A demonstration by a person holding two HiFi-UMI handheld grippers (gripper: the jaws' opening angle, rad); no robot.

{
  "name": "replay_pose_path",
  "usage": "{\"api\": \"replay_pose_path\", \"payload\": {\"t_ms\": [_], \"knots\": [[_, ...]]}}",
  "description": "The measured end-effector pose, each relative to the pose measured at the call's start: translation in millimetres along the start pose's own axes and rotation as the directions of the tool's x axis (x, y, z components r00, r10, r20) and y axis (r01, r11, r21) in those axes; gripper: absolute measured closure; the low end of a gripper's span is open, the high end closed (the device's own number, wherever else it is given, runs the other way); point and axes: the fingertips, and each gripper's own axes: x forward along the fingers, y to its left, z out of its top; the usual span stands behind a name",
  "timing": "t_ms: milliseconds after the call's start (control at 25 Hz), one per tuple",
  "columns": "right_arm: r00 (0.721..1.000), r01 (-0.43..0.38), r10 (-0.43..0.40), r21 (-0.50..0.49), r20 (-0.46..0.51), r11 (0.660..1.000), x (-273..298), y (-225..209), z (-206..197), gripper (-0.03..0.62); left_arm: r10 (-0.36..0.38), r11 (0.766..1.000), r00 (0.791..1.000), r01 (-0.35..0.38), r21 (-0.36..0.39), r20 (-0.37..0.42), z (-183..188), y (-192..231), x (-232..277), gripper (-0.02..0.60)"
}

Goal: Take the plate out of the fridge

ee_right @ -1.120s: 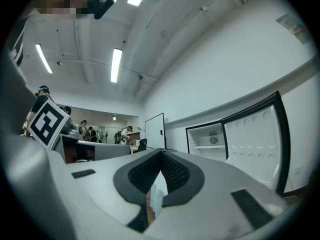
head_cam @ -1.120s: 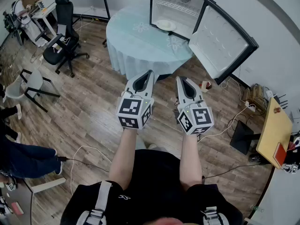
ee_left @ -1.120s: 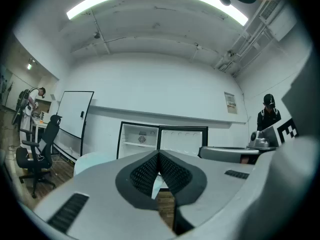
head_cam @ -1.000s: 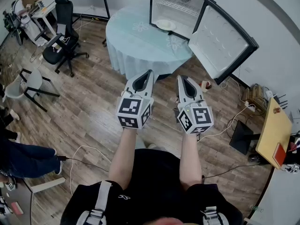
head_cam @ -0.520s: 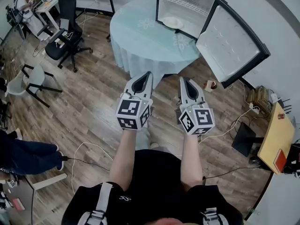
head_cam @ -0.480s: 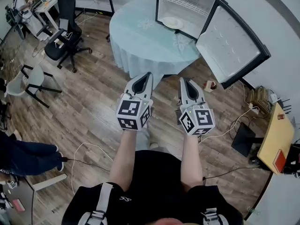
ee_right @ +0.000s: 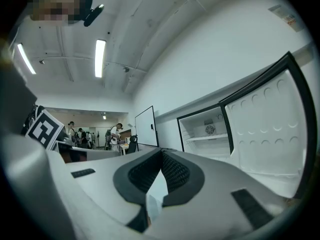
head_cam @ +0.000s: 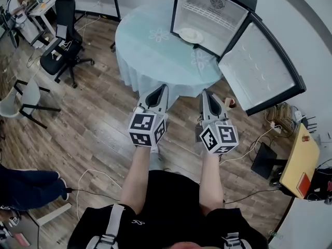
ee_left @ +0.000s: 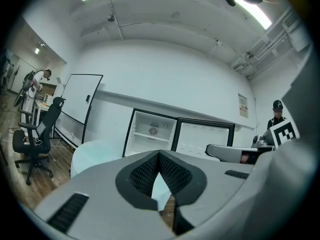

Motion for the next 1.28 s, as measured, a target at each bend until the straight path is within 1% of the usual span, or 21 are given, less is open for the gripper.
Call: {"api": "replay_pose_path", "payload": {"t_ms": [120, 280, 400, 520, 680, 1000, 1160, 1280], "knots": [[1.0, 0.013, -0.013, 0.007, 0.009, 1.0, 37, -5, 9, 0.594, -0.004, 1.0, 1.0, 0.004, -0.002, 0.001, 13, 26, 24, 0.578], [1.0, 0.005, -0.005, 0.006, 0.021, 1.0, 79, 7, 14, 0.594, -0.019, 1.0, 1.0, 0.019, -0.021, 0.002, 26, 60, 44, 0.578], [1.0, -0.001, 0.001, -0.007, 0.017, 1.0, 103, 15, 12, 0.594, -0.035, 0.999, 0.999, 0.035, -0.031, -0.005, 29, 78, 57, 0.578], [1.0, 0.008, -0.008, -0.012, 0.006, 1.0, 120, 13, 10, 0.594, -0.041, 0.998, 0.999, 0.04, -0.04, -0.018, 30, 92, 69, 0.578], [1.0, 0.013, -0.013, -0.013, 0.009, 1.0, 137, 11, 17, 0.593, -0.046, 0.997, 0.999, 0.045, -0.055, -0.017, 36, 105, 78, 0.578], [1.0, -0.011, 0.012, -0.035, 0.019, 0.999, 167, 18, 21, 0.594, -0.041, 0.996, 0.999, 0.04, -0.073, -0.007, 46, 133, 93, 0.578], [0.999, -0.001, 0.002, -0.027, 0.038, 1.0, 179, -1, 30, 0.592, -0.054, 0.996, 0.998, 0.052, -0.066, -0.022, 50, 131, 117, 0.578], [0.999, 0.021, -0.021, 0.001, 0.041, 1.0, 188, -22, 26, 0.592, -0.072, 0.996, 0.996, 0.07, -0.056, -0.049, 45, 126, 138, 0.578]]}}
